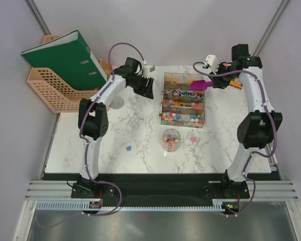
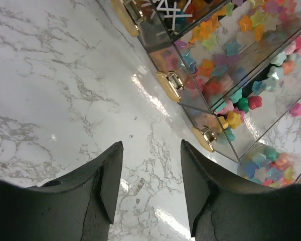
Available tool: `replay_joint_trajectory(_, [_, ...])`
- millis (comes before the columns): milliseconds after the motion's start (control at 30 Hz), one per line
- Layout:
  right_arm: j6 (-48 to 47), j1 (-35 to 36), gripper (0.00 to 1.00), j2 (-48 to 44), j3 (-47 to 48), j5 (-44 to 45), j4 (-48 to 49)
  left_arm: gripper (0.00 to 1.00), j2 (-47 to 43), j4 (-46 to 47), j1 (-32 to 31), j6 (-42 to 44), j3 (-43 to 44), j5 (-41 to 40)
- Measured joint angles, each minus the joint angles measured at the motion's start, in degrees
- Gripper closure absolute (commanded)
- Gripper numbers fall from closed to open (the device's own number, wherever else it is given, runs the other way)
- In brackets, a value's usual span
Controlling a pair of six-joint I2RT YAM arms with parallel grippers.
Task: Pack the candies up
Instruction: Scoop the fake candies from the storage box.
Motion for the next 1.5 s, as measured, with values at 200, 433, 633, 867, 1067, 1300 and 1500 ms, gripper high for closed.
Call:
replay_joint_trajectory(200, [1.05, -1.16, 1.0, 0.52, 1.18, 1.01, 0.09, 0.47, 5.11, -1.29, -5.75, 0.72, 4.98, -3.26])
replay_joint_trajectory(433, [2.67, -1.05, 1.0, -3.13, -4.98, 1.05, 1.14, 0.47, 8.7, -1.27, -9.07, 0.57, 8.26, -6.78])
replay_joint_trajectory(633, [4.11, -1.03, 1.0, -8.74, -11.19, 0.94, 1.86, 0.53, 9.81, -1.29, -8.87, 0.26, 9.73, -7.39])
replay_joint_trajectory(867, [4.57, -1.03, 1.0, -11.61, -14.19, 0.9, 2.84, 0.78, 11.17, -1.68, -10.45, -0.28, 12.26, -9.88])
replay_joint_trajectory(1067, [1.11, -1.03, 1.0, -11.76, -13.75, 2.95, 2.58, 0.85, 11.34, -0.35, -11.63, -1.09, 12.46, -13.11])
replay_joint_trajectory(1300, [-5.33, -1.03, 1.0, -9.35, -5.81, 5.42, -1.49, 0.86, 8.92, 3.61, -12.15, -1.4, 7.65, -14.69])
replay_joint_trajectory(1500, [-10.25, -0.83, 1.0, -5.55, -0.92, 7.1, -6.54, 0.89, 6.51, 6.75, -12.57, -1.66, 3.34, -15.76])
